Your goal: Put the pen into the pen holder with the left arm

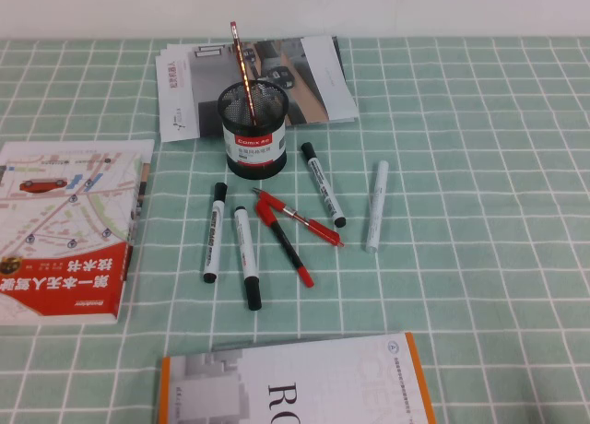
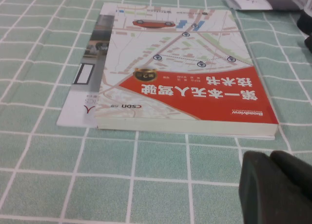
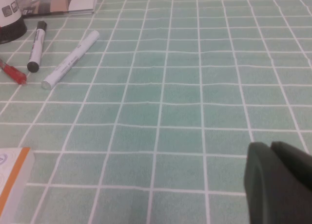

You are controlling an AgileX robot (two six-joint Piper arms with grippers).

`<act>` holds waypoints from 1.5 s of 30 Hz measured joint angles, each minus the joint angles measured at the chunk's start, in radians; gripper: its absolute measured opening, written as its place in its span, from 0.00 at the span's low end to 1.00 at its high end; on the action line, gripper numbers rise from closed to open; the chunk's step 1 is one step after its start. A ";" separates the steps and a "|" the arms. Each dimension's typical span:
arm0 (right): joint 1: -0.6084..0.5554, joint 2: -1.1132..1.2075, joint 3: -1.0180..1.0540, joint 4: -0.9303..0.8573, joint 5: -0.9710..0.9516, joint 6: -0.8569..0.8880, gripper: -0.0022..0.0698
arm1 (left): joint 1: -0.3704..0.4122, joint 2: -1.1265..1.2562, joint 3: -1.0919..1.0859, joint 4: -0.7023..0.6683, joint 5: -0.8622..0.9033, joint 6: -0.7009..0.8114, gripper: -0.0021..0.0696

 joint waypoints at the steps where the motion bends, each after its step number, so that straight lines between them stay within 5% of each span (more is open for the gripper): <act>1: 0.000 0.000 0.000 0.000 0.000 0.000 0.00 | 0.000 0.000 0.000 0.000 0.000 0.000 0.03; 9: 0.000 0.000 0.000 0.000 0.000 0.000 0.00 | 0.000 0.000 0.000 -0.019 -0.025 -0.005 0.03; 17: 0.000 0.000 0.000 0.000 0.000 0.000 0.00 | 0.000 0.000 0.006 -0.310 -0.235 -0.168 0.02; 32: 0.000 0.000 0.000 0.000 0.000 0.000 0.00 | 0.000 0.000 0.006 -0.340 -0.298 -0.136 0.02; 39: 0.000 0.000 0.000 0.000 0.000 0.000 0.00 | 0.000 0.026 -0.137 -0.340 -0.189 -0.110 0.02; 45: 0.000 0.000 0.000 0.000 0.000 0.000 0.00 | 0.000 0.312 -0.367 -0.340 0.022 0.011 0.02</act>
